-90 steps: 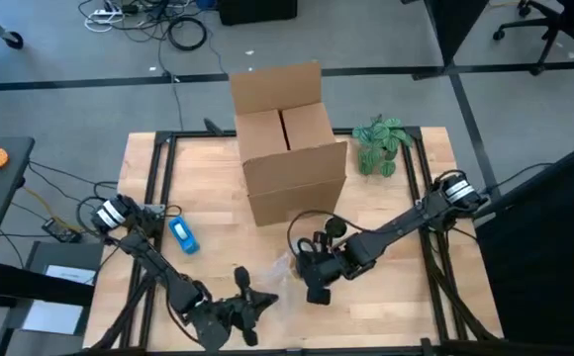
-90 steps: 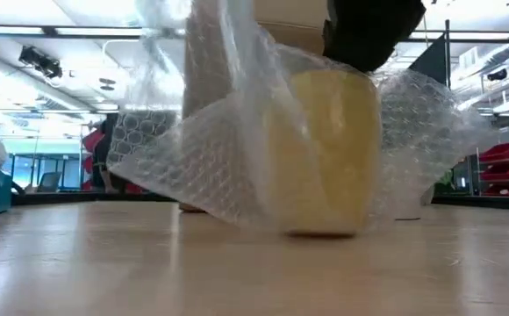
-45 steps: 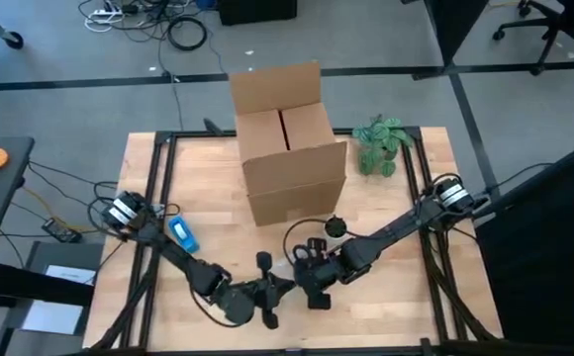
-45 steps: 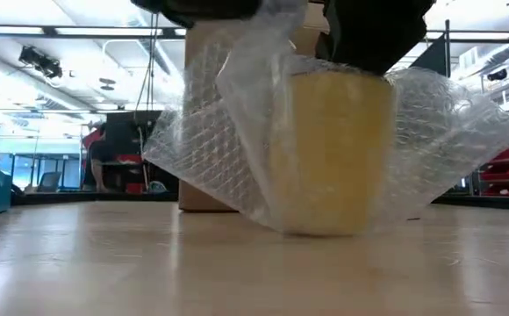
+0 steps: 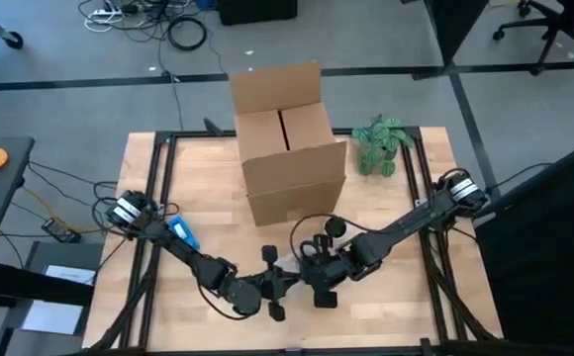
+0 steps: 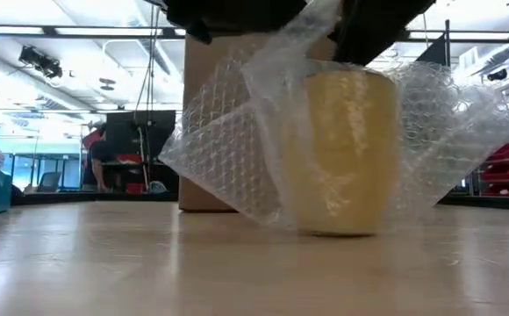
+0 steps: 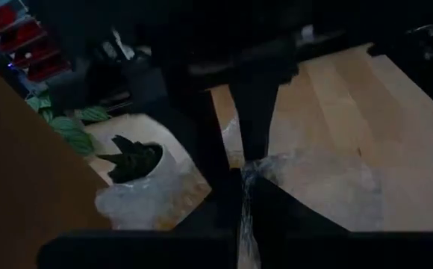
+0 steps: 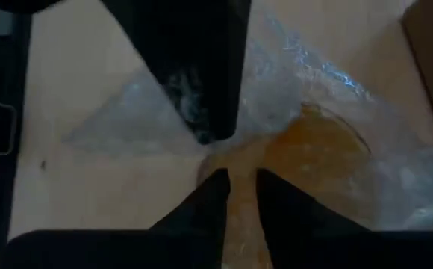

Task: Wrap mug
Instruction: Wrap the yellow mug with the transparent bubble wrap

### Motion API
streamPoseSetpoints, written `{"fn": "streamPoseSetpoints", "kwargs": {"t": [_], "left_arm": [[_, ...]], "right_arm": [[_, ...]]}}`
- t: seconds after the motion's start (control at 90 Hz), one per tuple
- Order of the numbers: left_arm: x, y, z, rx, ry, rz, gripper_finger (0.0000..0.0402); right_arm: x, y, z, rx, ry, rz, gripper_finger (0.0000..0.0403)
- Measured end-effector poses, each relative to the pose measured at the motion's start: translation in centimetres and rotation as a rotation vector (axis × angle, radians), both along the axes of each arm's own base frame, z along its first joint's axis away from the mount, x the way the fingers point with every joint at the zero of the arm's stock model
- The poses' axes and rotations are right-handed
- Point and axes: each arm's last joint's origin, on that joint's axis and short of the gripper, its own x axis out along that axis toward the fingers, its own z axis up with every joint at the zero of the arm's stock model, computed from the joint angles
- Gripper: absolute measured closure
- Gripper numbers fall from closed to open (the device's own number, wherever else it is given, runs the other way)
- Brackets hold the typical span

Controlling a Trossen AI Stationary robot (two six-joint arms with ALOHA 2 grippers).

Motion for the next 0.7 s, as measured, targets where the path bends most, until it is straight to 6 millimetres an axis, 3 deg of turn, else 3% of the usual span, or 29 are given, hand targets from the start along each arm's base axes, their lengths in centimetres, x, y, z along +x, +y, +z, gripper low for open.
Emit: {"fn": "streamPoseSetpoints", "kwargs": {"t": [0.189,0.433,0.544,0.7], "left_arm": [[0.6,0.7,0.2,-0.065,-0.029,-0.001,0.0402],[1.5,2.5,0.2,-0.152,-0.050,0.071,0.0402],[1.8,3.0,0.2,-0.176,-0.045,0.054,0.0402],[2.0,3.1,0.1,-0.206,-0.032,0.006,0.0402]], "right_arm": [[-2.0,0.1,2.6,-0.021,-0.045,-0.001,0.0351],[-4.0,2.9,5.6,-0.004,-0.257,0.059,0.0351],[-3.5,4.1,5.2,-0.001,-0.300,0.090,0.0350],[-2.3,3.7,2.6,-0.094,-0.236,0.015,0.0350]]}}
